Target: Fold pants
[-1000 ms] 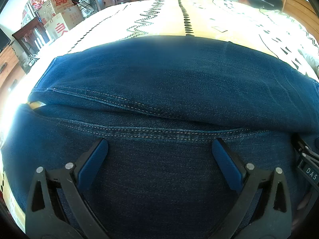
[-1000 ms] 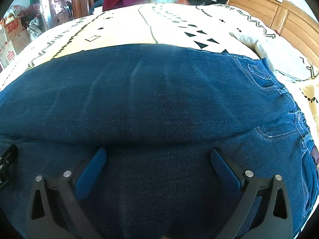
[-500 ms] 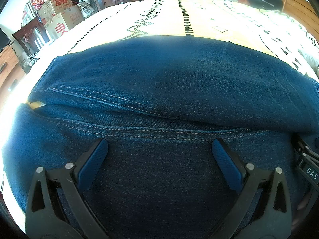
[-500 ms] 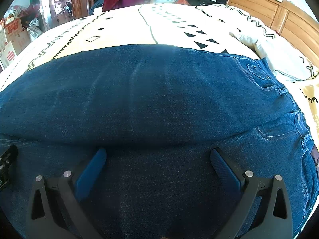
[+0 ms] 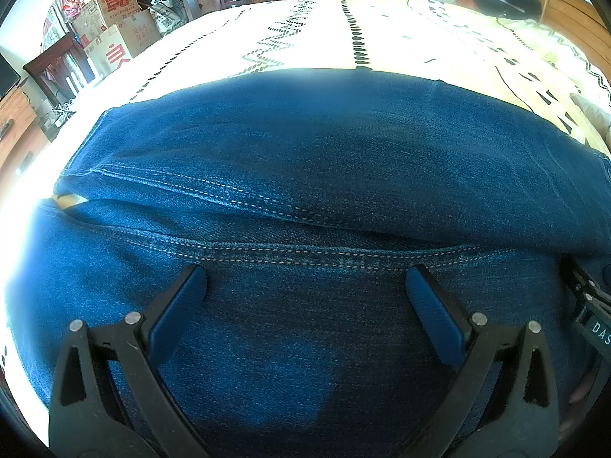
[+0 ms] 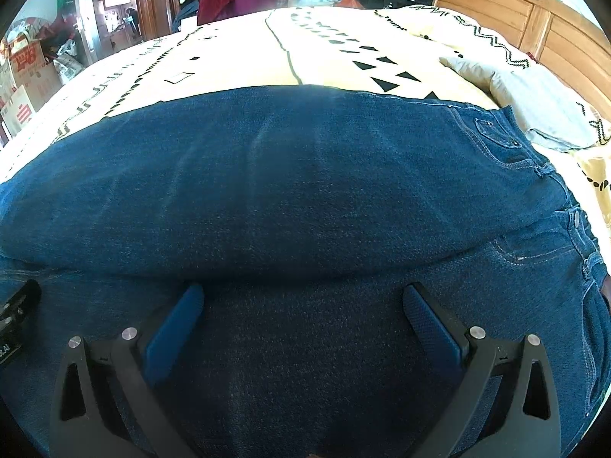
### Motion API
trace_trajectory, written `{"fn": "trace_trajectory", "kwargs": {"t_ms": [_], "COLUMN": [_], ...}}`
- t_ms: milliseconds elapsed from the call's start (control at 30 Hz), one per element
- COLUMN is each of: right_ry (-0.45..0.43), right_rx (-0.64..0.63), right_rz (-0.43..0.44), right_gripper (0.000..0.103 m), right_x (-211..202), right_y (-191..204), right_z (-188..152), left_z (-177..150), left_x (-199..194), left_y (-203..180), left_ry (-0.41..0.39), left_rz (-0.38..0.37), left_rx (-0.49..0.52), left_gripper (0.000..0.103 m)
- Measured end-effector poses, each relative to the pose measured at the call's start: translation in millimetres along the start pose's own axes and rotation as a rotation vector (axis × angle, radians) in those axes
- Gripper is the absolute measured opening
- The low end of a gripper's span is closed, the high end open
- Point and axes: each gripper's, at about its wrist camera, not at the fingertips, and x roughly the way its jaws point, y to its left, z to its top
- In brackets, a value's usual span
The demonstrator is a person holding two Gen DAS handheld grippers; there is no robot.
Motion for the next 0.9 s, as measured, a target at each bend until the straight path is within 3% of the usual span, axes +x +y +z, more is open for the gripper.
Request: {"fn": "trace_trajectory", "kwargs": {"t_ms": [900], "right_ry": [0.000], "right_rx": [-0.001], "right_rz": [0.001], "right_gripper": [0.103], "right_x": [1.1], "right_y": [0.8], "right_z": [-1.4], "left_z": [-0.2], "left_x": [0.0], "left_y": [0.8], "left_ry": [0.000], "left_rz": [-0.001], "left_rx": [0.001], "left_gripper": [0.103]}}
